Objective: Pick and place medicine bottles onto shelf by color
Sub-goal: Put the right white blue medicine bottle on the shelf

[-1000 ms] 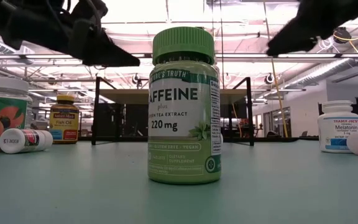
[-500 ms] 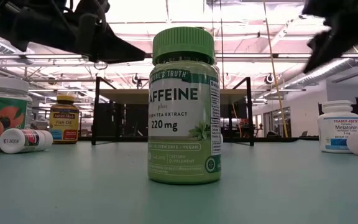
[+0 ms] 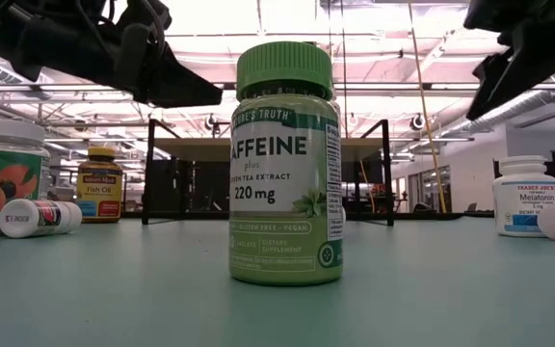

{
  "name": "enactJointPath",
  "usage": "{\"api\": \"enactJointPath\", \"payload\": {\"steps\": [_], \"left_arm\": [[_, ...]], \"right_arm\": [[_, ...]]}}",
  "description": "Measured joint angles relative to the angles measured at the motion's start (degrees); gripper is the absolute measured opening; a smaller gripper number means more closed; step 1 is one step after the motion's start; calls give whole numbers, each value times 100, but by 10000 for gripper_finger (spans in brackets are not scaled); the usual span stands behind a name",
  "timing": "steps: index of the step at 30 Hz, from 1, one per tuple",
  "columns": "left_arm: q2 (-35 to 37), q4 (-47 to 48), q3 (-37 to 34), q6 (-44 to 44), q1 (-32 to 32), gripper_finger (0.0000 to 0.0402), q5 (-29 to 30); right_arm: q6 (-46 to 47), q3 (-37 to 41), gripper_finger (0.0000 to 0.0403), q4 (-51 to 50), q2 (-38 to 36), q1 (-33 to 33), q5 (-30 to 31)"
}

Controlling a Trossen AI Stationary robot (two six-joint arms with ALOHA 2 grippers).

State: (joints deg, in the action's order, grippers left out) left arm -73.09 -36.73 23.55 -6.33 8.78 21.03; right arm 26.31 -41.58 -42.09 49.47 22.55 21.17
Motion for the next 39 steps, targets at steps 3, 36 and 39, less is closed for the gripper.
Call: {"api": "enactJointPath", "payload": {"steps": [3, 36, 39], "left_arm": [[1, 164, 0, -7, 0, 246, 9], [1, -237, 2, 77, -604, 246, 300], [1, -234, 2, 89, -597, 246, 300]], "right_arm": [[-221, 0, 268, 243, 0, 0, 270], [162, 157, 267, -955, 11, 7, -933], [157, 408, 267, -786, 13, 7, -937]]}}
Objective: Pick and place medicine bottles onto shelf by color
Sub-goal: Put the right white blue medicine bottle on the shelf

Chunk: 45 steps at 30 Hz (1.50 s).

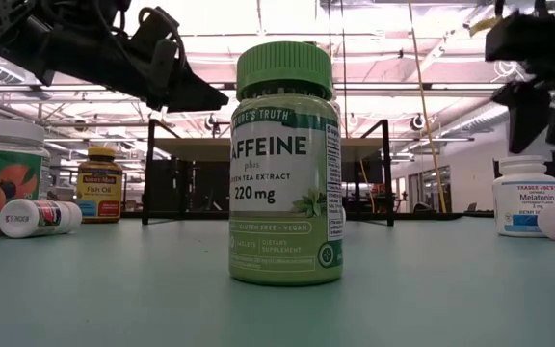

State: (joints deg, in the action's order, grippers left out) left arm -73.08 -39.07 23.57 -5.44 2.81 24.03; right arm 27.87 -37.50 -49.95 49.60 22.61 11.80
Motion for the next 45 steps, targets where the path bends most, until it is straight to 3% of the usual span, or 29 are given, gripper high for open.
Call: {"api": "enactJointPath", "payload": {"steps": [21, 26, 33, 37, 45], "left_arm": [[0, 46, 0, -85, 98, 246, -4], [0, 252, 0, -155, 140, 246, -4], [0, 251, 0, -160, 135, 246, -4], [0, 254, 0, -142, 135, 246, -4], [0, 609, 0, -36, 135, 246, -4]], "right_arm": [[16, 625, 264, 968, 0, -7, 297], [120, 759, 239, 1024, 0, -7, 338], [6, 759, 169, 1327, -7, -11, 445], [-106, 758, 163, 1570, -7, -11, 443], [-1280, -112, 177, 1894, -7, -554, 265]]}}
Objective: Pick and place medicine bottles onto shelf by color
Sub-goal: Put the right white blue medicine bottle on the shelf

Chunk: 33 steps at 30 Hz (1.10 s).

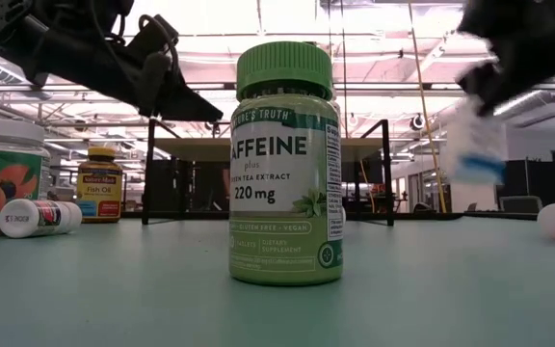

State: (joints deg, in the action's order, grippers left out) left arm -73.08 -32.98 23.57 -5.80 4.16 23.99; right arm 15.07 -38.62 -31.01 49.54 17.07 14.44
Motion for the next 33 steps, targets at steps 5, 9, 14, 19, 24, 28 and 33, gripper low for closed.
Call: {"api": "enactJointPath", "payload": {"steps": [5, 9, 14, 19, 24, 28, 33], "left_arm": [[-2, 70, 0, 11, 0, 246, 0], [-2, 72, 0, 104, 0, 246, 0], [-2, 86, 0, 141, 0, 246, 0], [-2, 333, 0, 385, 7, 246, 0], [-2, 453, 0, 449, 7, 246, 0], [-2, 459, 0, 502, 7, 246, 0], [-2, 432, 0, 616, -10, 246, -1]], "right_arm": [[-1001, -1065, 172, -36, 140, -790, -191], [-1679, -2053, 173, -302, 668, -1512, -484], [-2591, -3204, 173, -677, 1641, -2281, -566], [-3383, -3993, 174, -856, 2455, -2883, -569], [-3861, -4149, 175, -484, 2943, -3545, -577], [-3976, -4149, 175, -386, 3285, -4121, -767], [-3969, -4149, 175, -391, 3565, -4679, -1496]]}}
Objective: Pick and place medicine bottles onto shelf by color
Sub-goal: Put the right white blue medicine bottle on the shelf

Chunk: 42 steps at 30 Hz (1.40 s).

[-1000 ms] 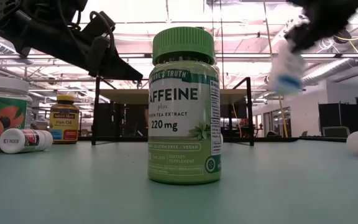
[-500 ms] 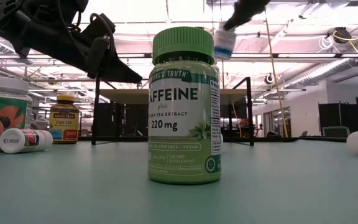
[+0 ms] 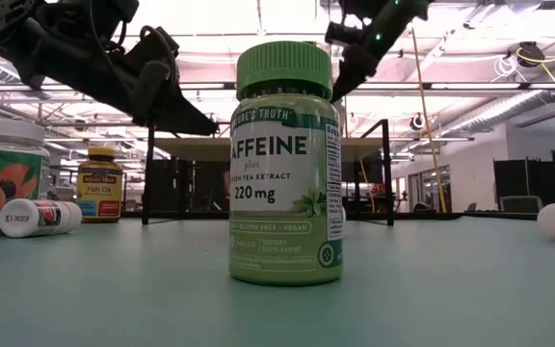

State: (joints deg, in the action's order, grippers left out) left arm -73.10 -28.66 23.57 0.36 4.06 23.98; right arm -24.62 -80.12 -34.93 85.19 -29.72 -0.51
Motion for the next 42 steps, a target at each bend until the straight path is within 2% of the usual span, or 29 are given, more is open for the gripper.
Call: {"api": "enactJointPath", "payload": {"steps": [5, 13, 24, 42], "left_arm": [[0, -96, 0, 11, -29, 246, 1], [0, -165, 0, 17, -29, 246, 1], [0, -160, 0, 133, -29, 246, 3], [0, -138, 0, 322, -29, 246, 7]], "right_arm": [[-11, 2, 176, 36, 103, -297, -567], [-72, 2, 178, 43, 100, -439, -579], [14, 2, 220, 197, 100, -439, -578], [745, 210, 222, 240, 89, -432, -531]]}}
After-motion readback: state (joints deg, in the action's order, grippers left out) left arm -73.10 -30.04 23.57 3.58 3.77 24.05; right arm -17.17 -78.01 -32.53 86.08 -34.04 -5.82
